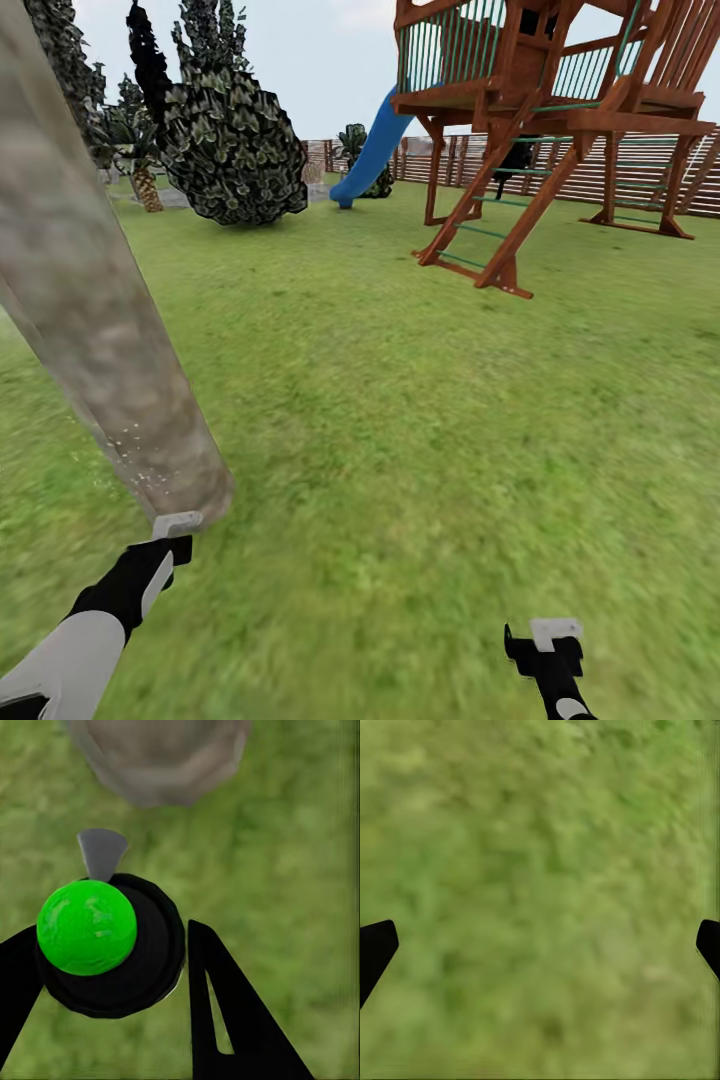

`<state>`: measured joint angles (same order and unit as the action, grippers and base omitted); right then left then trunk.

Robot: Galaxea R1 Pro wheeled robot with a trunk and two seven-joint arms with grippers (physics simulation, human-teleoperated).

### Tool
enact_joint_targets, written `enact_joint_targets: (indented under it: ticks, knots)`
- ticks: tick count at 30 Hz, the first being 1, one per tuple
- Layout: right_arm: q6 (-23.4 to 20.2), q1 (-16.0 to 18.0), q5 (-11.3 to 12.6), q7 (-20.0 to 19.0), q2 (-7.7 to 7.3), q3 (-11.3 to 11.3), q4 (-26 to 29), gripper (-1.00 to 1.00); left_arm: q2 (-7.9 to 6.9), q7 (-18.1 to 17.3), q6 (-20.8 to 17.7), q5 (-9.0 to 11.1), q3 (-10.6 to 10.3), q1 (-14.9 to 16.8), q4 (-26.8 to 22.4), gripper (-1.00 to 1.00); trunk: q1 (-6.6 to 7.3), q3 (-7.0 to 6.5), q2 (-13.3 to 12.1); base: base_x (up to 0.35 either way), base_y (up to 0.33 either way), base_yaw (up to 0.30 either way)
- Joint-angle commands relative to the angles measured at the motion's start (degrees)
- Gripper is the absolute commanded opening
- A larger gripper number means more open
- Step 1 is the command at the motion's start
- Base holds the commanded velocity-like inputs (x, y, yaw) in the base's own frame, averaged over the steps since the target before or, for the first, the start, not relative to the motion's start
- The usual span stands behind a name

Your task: In the garden, pick up the pesticide atomizer on the floor and spray pesticide onto both trees until each tree trunk is fully covered.

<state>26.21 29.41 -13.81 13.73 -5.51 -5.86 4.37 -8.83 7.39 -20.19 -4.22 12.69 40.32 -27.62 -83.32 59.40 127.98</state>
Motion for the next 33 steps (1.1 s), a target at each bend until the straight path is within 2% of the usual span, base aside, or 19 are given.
enact_joint_targets:
  ticks: [1,6,9,11,16,33]
  knots:
    - [0.17,0.04,-0.6,0.15,-0.01,-0.47,-0.07,1.0,-0.07,-0.09,-0.37,-0.4,0.23,0.02,-0.14,-1.0,-0.01,0.05,0.02,0.139,-0.243,0.165]
    - [0.16,0.04,-0.6,0.16,0.04,-0.47,-0.1,1.0,-0.29,-0.06,-0.3,-0.35,0.31,0.02,-0.15,-1.0,-0.01,0.05,0.02,0.039,-0.265,0.261]
    - [0.18,0.04,-0.6,0.16,0.03,-0.47,-0.08,1.0,-0.29,-0.09,-0.29,-0.35,2.64,0.02,-0.22,-1.0,-0.01,0.05,0.02,0.001,-0.271,0.277]
    - [0.17,0.04,-0.6,0.16,0.02,-0.47,-0.09,1.0,-0.19,-0.09,-0.29,-0.35,3.3,0.02,-0.24,-1.0,-0.01,0.05,0.02,0.026,-0.272,0.278]
    - [0.16,0.04,-0.6,0.16,0.06,-0.47,-0.1,1.0,0.16,-0.09,-0.27,-0.38,3.31,0.02,-0.24,-1.0,-0.01,0.05,0.02,0.172,-0.238,0.253]
    - [0.17,0.04,-0.6,0.16,0.06,-0.47,-0.15,1.0,0.23,-0.09,-0.2,-0.37,3.31,0.02,-0.24,-1.0,-0.01,0.05,0.02,0.186,-0.223,0.01]
